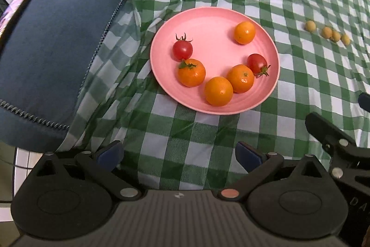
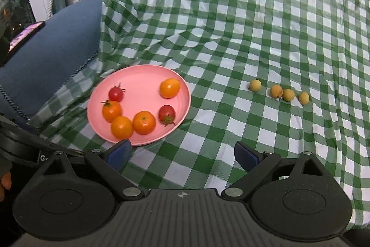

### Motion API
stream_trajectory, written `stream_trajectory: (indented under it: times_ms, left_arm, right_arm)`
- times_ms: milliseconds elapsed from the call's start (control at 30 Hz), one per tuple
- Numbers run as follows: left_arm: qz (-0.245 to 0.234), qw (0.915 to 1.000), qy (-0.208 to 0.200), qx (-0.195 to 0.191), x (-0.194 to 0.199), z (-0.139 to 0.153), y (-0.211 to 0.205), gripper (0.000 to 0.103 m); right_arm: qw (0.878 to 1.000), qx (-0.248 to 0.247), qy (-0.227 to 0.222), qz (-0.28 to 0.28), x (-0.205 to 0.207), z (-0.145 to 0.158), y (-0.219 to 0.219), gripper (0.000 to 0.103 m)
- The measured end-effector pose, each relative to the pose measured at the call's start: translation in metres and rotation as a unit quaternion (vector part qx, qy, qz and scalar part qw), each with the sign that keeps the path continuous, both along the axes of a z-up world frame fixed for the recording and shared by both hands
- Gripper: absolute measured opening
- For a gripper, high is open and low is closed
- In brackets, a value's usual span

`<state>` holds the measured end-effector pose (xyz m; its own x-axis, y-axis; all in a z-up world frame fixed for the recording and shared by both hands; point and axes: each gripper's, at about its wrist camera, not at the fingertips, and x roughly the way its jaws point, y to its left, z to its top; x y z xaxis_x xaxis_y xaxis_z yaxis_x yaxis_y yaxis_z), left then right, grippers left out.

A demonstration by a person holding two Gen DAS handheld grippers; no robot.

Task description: Organize fruits

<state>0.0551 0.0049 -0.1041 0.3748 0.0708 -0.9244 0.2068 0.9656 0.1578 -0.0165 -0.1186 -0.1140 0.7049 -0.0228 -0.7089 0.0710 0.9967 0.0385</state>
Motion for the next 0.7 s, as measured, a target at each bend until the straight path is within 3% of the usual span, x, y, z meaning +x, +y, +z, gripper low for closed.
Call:
stream_trajectory:
  times_ms: [700]
  left_arm:
    - [-0.012, 0.9996, 0.024, -0.004, 0.05, -0.024, -0.04, 0.103]
  right_arm:
    - [0.999, 0.007, 0.016, -0.043, 0.046, -0.027, -0.05, 0.096]
